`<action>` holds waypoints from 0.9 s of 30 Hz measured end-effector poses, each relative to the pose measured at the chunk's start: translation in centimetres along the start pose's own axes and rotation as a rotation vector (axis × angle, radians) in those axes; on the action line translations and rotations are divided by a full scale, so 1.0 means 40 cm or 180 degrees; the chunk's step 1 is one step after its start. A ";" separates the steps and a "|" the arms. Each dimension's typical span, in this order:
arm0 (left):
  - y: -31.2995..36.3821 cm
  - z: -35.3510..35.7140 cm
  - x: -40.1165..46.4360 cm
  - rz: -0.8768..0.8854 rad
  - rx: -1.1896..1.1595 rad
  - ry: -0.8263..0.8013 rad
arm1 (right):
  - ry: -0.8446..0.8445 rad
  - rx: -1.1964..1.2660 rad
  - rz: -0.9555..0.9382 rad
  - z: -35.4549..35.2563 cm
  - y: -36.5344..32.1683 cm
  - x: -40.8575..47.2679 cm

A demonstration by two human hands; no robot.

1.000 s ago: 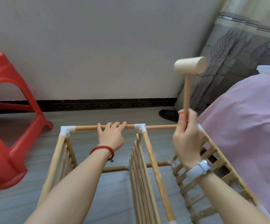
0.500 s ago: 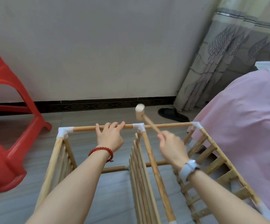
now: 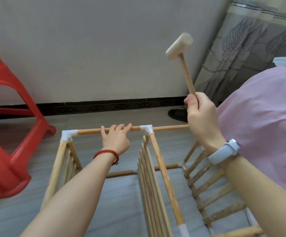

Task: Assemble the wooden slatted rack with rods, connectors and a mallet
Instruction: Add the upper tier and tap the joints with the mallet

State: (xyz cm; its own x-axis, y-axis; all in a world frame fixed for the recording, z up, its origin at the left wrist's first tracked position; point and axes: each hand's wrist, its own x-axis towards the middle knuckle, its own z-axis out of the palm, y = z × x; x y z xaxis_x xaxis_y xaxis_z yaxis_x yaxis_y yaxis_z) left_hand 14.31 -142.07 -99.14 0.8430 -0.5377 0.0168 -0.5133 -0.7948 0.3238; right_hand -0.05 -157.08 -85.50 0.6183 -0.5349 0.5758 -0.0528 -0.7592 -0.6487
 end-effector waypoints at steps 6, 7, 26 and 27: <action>0.007 0.017 -0.022 -0.0038 0.0088 -0.0011 | -0.1896 -0.1179 0.1260 0.105 0.136 -0.209; 0.013 0.012 -0.021 -0.0047 0.0032 -0.0026 | -0.1892 -0.1032 0.1319 0.105 0.161 -0.210; 0.148 0.002 0.121 -0.0094 -0.0440 -0.0789 | -0.2118 -0.1350 0.0472 0.298 0.319 0.060; 0.147 -0.003 0.130 -0.0117 -0.0436 -0.0854 | -0.2013 -0.1285 0.0477 0.301 0.319 0.071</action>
State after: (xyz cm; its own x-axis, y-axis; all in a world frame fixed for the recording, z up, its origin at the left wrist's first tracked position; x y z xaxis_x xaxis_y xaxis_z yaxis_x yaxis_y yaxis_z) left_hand 15.67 -149.51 -97.04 0.7787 -0.5790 -0.2419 -0.4414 -0.7794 0.4445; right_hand 10.49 -163.85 -98.14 0.9067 -0.4212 0.0225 -0.3790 -0.8368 -0.3952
